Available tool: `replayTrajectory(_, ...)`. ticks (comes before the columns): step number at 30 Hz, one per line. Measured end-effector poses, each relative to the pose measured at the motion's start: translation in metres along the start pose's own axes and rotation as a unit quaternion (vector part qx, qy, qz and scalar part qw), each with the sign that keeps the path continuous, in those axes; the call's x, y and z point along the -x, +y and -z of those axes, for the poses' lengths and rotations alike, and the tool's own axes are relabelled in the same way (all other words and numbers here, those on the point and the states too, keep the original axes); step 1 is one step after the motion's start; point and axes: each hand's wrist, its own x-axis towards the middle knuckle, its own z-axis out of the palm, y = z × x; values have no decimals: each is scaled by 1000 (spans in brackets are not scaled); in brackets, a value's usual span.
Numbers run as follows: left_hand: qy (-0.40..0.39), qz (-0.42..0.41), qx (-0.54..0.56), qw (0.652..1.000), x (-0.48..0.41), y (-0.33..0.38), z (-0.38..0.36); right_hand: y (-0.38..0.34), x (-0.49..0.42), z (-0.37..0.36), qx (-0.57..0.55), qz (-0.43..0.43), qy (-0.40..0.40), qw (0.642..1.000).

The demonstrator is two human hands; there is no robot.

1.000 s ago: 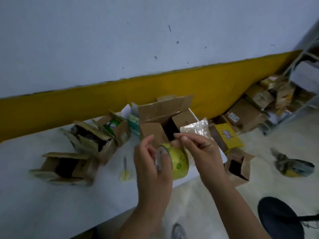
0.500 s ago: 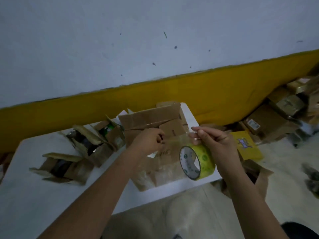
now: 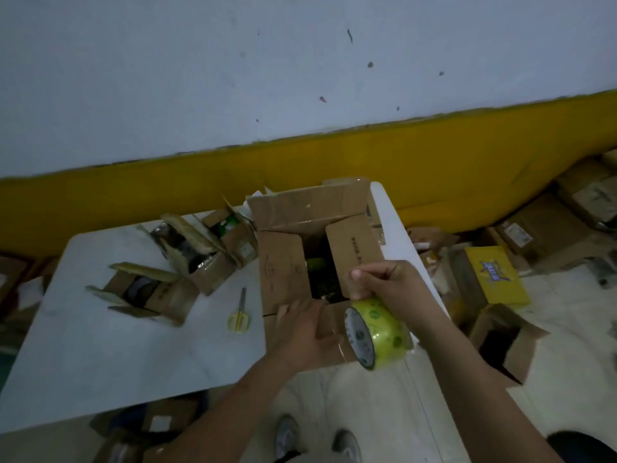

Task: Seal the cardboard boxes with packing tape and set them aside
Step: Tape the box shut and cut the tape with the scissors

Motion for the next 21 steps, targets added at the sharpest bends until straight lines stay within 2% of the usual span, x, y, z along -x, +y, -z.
replayTrajectory(3,44,8,36,998,-15,-1,2,23,-9,-22,-13,-46,-5,999)
replayTrajectory(6,67,12,49,996,-22,-3,4,36,-18,-38,-14,-82,-44,996)
replayTrajectory(10,77,29,-5,997,-27,0,5,42,-26,-52,-4,-73,-62,995)
replayTrajectory(13,91,-23,-8,996,-27,-7,1,41,-30,-52,2,-70,-66,995)
replayTrajectory(14,100,-52,10,994,-23,-12,-2,39,-31,-53,-9,-71,-77,994)
replayTrajectory(16,135,-78,123,980,-8,-21,-7,36,-32,-55,-21,-71,-88,993)
replayTrajectory(18,191,-35,220,956,12,-25,-5,34,-33,-58,-24,-64,-82,994)
replayTrajectory(21,252,-23,213,944,39,-25,-7,34,-35,-63,10,-41,-78,996)
